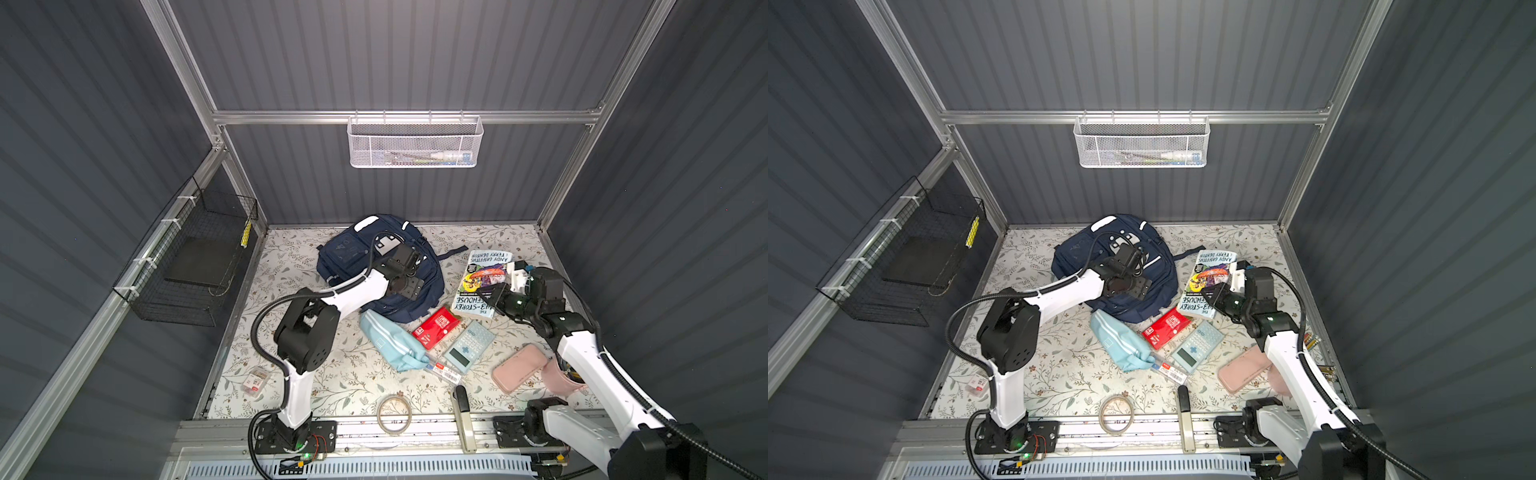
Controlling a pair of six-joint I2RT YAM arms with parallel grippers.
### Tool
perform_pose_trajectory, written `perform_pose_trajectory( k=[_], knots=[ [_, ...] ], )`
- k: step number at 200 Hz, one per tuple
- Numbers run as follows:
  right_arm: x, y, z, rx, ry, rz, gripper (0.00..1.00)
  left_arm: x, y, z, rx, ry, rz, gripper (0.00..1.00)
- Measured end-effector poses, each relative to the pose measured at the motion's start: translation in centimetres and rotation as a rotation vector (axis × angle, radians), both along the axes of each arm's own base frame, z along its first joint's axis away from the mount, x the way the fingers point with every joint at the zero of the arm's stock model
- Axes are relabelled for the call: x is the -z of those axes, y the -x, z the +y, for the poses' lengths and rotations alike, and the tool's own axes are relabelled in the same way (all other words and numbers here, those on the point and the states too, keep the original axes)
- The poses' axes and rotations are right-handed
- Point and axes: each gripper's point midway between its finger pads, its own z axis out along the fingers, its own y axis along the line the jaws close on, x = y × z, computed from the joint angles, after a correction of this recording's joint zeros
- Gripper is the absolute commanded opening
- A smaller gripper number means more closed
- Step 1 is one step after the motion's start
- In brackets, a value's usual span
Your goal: Pack the student bag
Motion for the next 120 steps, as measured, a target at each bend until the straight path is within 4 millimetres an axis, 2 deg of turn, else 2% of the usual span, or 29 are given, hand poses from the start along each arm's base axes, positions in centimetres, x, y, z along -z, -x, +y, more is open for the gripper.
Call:
perform_pose_trajectory(
  k=[22, 41, 52, 55, 60, 64, 70, 74, 99, 120],
  knots=[
    [0.7, 0.7, -0.5, 0.004, -0.002, 0.016, 0.0, 1.3, -0.7, 0.3, -0.003, -0.066, -0.019, 0.74],
    [1.5, 1.1, -0.4, -0.005, -0.011, 0.035, 0.0, 1.3, -1.4, -0.1, 0.003, -0.082, -0.038, 0.78],
    [2.2, 1.3, -0.2, -0.013, -0.018, 0.047, 0.0, 1.3, -1.8, -0.7, 0.01, -0.08, -0.047, 0.76],
    [2.4, 1.3, -0.2, -0.015, -0.02, 0.052, 0.0, 1.3, -2.0, -0.8, 0.011, -0.08, -0.049, 0.73],
    [2.7, 1.4, -0.1, -0.018, -0.025, 0.06, 0.0, 1.4, -2.2, -1.0, 0.013, -0.081, -0.051, 0.61],
    [3.1, 1.4, 0.0, -0.022, -0.029, 0.071, 0.0, 1.5, -2.4, -1.2, 0.013, -0.08, -0.051, 0.45],
    [3.5, 1.4, 0.1, -0.026, -0.035, 0.082, 0.0, 1.7, -2.5, -1.4, 0.014, -0.078, -0.046, 0.12],
    [3.7, 1.4, 0.2, -0.029, -0.041, 0.089, 0.0, 1.8, -2.5, -1.6, 0.021, -0.079, -0.044, 0.0],
    [4.4, 1.0, 1.1, -0.053, -0.09, 0.108, 0.0, 0.9, -2.1, -2.1, 0.031, -0.054, -0.038, 0.0],
    [3.9, 0.7, 2.7, -0.102, -0.121, 0.086, 0.0, -2.5, -2.3, -1.2, 0.013, 0.036, -0.013, 0.0]
  ],
)
